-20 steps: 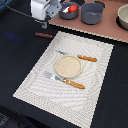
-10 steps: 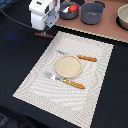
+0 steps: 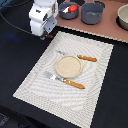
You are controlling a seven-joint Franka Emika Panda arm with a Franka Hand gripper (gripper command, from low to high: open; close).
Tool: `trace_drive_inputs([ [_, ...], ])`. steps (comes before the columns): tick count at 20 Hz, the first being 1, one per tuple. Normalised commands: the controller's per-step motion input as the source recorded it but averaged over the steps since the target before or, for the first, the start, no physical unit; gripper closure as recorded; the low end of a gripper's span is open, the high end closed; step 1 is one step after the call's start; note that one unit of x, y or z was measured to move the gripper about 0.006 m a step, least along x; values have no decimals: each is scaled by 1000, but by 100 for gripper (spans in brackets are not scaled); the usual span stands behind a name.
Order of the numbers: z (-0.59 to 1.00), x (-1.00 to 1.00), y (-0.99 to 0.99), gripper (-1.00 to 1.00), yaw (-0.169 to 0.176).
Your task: Place the fish, sausage, and tomato into the frying pan.
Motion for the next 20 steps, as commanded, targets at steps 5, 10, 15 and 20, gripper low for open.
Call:
trace_drive_inputs([
  [5, -262, -329, 2, 100, 24],
  [10, -202, -278, 13, 100, 21],
  [15, -197, -222, 38, 100, 23],
  [20, -166, -183, 27, 100, 25],
])
